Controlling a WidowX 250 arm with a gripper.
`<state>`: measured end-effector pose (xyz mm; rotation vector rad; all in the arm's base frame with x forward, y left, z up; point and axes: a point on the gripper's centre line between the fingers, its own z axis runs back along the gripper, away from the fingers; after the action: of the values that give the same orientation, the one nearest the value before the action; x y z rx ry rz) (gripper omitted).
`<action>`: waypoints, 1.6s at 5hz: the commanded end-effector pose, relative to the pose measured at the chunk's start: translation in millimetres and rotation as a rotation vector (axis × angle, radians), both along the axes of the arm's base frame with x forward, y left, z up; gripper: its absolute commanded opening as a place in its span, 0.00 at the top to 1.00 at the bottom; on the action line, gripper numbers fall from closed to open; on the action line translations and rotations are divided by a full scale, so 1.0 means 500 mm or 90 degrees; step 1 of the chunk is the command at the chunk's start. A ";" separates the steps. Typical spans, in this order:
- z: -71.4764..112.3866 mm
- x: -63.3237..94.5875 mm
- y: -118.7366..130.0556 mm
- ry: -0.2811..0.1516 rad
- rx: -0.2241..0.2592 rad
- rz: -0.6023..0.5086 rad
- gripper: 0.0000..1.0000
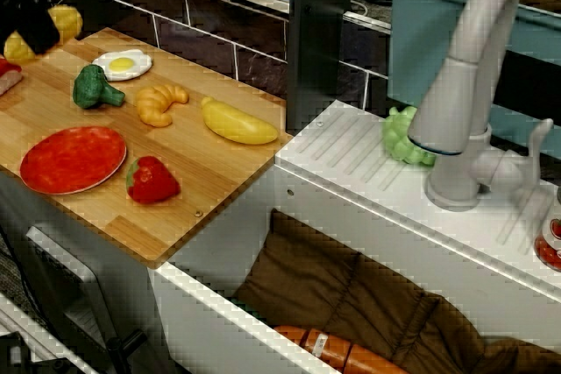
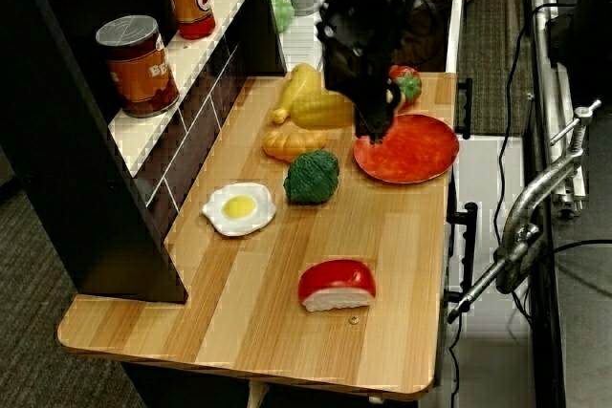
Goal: Put corn on plate
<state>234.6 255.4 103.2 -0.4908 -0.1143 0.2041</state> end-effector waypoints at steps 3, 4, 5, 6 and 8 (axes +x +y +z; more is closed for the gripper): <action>-0.083 -0.139 -0.105 -0.001 0.120 -0.144 1.00; -0.086 -0.141 -0.096 0.002 0.117 -0.136 1.00; -0.091 -0.125 -0.092 0.012 0.114 -0.124 1.00; -0.091 -0.101 -0.099 0.011 0.108 -0.110 1.00; -0.091 -0.101 -0.099 0.011 0.108 -0.110 0.00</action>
<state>179.6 193.2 48.6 -0.3586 -0.0475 0.0359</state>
